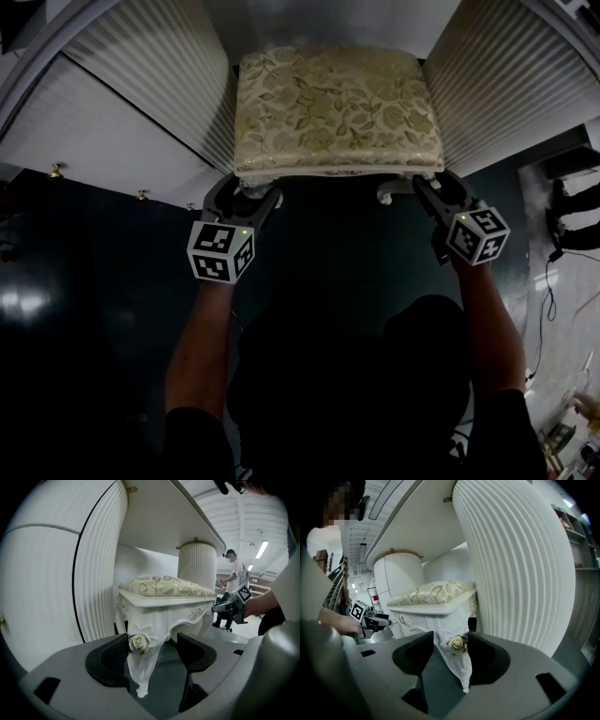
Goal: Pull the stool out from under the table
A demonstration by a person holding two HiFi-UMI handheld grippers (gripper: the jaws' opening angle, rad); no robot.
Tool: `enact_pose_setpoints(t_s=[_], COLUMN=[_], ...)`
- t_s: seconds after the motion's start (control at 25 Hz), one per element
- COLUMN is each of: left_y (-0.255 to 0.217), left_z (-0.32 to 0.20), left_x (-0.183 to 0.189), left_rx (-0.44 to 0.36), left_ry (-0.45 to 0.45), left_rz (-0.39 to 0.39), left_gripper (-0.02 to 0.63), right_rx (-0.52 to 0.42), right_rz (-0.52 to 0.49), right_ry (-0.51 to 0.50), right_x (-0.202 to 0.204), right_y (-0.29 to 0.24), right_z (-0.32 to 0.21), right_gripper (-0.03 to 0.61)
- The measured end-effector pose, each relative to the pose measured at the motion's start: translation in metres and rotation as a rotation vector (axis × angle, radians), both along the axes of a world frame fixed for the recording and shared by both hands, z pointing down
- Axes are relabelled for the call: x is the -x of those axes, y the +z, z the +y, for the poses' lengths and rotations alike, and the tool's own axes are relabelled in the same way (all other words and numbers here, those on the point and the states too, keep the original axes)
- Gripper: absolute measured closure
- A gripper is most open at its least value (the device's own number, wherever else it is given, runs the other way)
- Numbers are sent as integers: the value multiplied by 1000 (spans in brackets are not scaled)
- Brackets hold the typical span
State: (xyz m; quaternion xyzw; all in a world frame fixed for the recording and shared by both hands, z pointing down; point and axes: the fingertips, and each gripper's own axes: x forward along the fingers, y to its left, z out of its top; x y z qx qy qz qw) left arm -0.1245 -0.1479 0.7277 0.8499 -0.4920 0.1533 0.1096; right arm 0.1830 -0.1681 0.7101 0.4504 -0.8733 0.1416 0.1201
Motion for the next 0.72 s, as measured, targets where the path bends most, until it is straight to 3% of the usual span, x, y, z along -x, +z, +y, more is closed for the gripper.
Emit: enact_pose_setpoints(t_s=[0.48,0.72], left_y=[-3,-2], left_z=[2,3], left_x=[-1,-1], left_rx=[20,20], left_ry=[-16,40], left_rz=[23,48], left_gripper=[281,281], right_rx=[23,36], right_rz=[-1,9], right_ry=[10,9], right_x=[-2,-2], right_y=[-1,0], right_z=[-2,-2], right_gripper=[365,365])
